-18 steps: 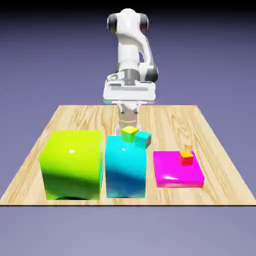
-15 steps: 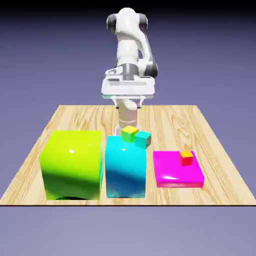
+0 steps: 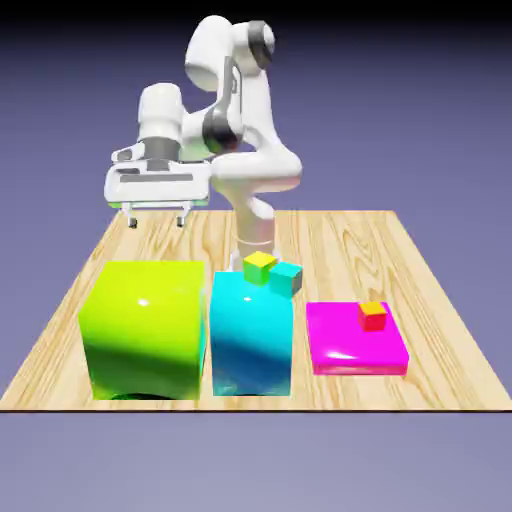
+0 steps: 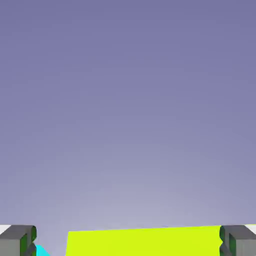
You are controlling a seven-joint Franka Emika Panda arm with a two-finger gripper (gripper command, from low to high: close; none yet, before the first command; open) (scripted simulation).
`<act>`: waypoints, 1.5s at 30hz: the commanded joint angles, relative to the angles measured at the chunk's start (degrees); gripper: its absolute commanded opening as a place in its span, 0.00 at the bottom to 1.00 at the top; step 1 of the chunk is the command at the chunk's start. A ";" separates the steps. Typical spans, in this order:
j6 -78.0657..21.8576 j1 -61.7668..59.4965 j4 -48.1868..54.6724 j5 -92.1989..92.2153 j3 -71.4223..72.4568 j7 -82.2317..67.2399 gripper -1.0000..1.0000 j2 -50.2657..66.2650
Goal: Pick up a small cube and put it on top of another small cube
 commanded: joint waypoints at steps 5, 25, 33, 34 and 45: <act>-3.32 2.36 2.67 1.96 -10.39 -9.02 0.50 1.32; -3.83 15.74 -1.83 17.13 -47.67 -56.15 0.50 10.42; 5.01 29.30 -8.58 32.06 -59.01 -74.83 0.50 11.26; 6.39 31.38 -9.39 34.27 -60.23 -76.82 0.50 11.09; 19.11 48.96 -9.44 33.95 -76.91 -81.79 0.50 0.67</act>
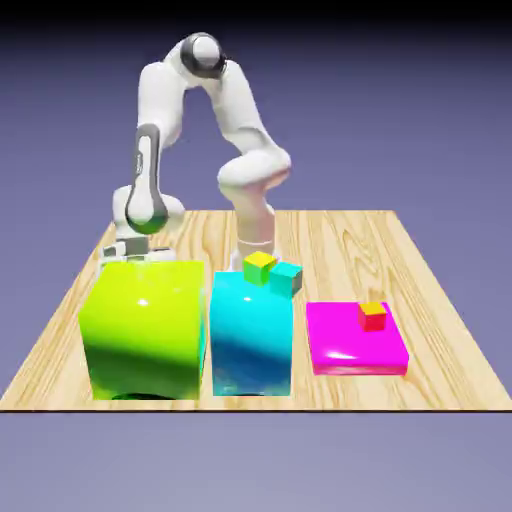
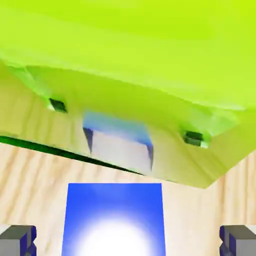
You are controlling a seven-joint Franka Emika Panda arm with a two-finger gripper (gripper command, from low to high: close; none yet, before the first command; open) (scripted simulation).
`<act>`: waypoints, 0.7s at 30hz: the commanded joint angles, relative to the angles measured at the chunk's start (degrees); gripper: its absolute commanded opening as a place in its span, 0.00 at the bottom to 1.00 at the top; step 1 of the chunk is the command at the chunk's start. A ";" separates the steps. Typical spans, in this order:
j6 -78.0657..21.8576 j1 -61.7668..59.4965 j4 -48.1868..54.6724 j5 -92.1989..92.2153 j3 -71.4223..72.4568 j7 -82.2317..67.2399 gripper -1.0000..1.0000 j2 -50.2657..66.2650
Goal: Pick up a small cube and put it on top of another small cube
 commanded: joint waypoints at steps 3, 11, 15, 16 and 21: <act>4.26 6.23 1.13 -1.70 -6.20 0.06 0.50 -4.74; 0.03 0.05 0.01 -0.01 -0.05 0.00 0.00 -0.04; -5.64 -8.25 -1.50 2.25 8.22 -0.08 0.00 6.28; -7.06 -10.33 -1.88 2.81 10.28 -0.10 0.00 7.86; -14.41 -14.92 -0.22 -3.47 13.46 -4.04 0.00 14.92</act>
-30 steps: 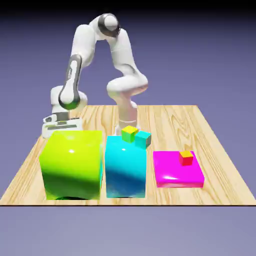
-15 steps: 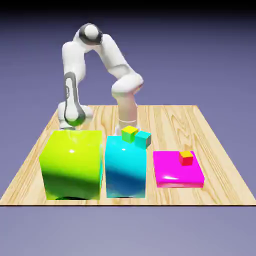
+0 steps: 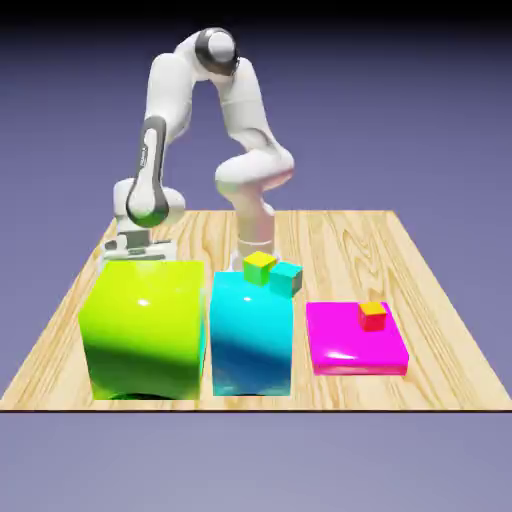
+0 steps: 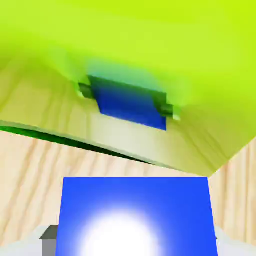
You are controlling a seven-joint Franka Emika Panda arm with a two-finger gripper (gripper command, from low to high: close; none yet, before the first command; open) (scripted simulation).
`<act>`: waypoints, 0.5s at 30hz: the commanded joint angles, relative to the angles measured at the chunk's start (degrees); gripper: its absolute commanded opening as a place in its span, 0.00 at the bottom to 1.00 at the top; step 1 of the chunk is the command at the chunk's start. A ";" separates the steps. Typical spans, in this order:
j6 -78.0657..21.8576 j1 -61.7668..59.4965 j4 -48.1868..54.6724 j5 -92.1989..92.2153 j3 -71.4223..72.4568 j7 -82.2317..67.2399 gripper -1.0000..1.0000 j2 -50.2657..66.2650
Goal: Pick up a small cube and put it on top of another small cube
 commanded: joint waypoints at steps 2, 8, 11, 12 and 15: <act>-2.57 -0.36 2.65 -4.66 -0.14 -1.46 0.00 1.13; -8.95 -1.92 15.11 -17.03 2.64 -0.10 0.00 -2.37; -13.50 -3.17 21.34 -23.33 8.82 4.94 0.00 -6.30; -15.01 -3.58 23.38 -25.40 10.88 6.62 0.00 -7.60; -17.51 -4.17 22.52 -26.21 17.11 11.56 0.00 -9.14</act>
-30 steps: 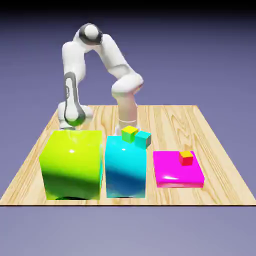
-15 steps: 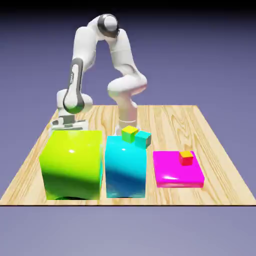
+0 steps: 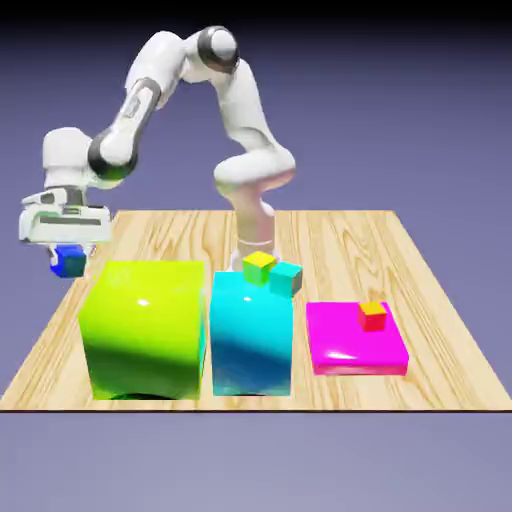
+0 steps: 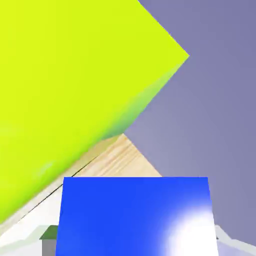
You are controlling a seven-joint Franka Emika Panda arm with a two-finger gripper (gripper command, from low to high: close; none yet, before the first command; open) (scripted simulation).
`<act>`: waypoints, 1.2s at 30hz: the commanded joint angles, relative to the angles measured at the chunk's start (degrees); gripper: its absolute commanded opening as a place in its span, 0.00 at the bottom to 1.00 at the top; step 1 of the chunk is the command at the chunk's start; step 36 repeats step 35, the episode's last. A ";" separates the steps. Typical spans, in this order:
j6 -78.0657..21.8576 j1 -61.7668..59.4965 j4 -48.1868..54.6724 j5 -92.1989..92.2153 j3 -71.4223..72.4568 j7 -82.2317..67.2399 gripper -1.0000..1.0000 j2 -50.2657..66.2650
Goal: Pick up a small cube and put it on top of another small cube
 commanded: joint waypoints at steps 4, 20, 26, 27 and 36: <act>-3.27 -0.79 -1.14 -1.07 8.31 6.56 0.00 -2.05; -16.59 -3.95 -5.69 -5.41 41.53 32.88 0.00 -10.25; -20.26 -4.68 -9.27 -5.59 51.10 40.04 0.00 -11.32; -20.26 -4.68 -9.27 -5.59 51.10 40.04 0.00 -11.32; -11.43 -1.21 -13.06 -2.04 48.63 36.80 1.00 -6.09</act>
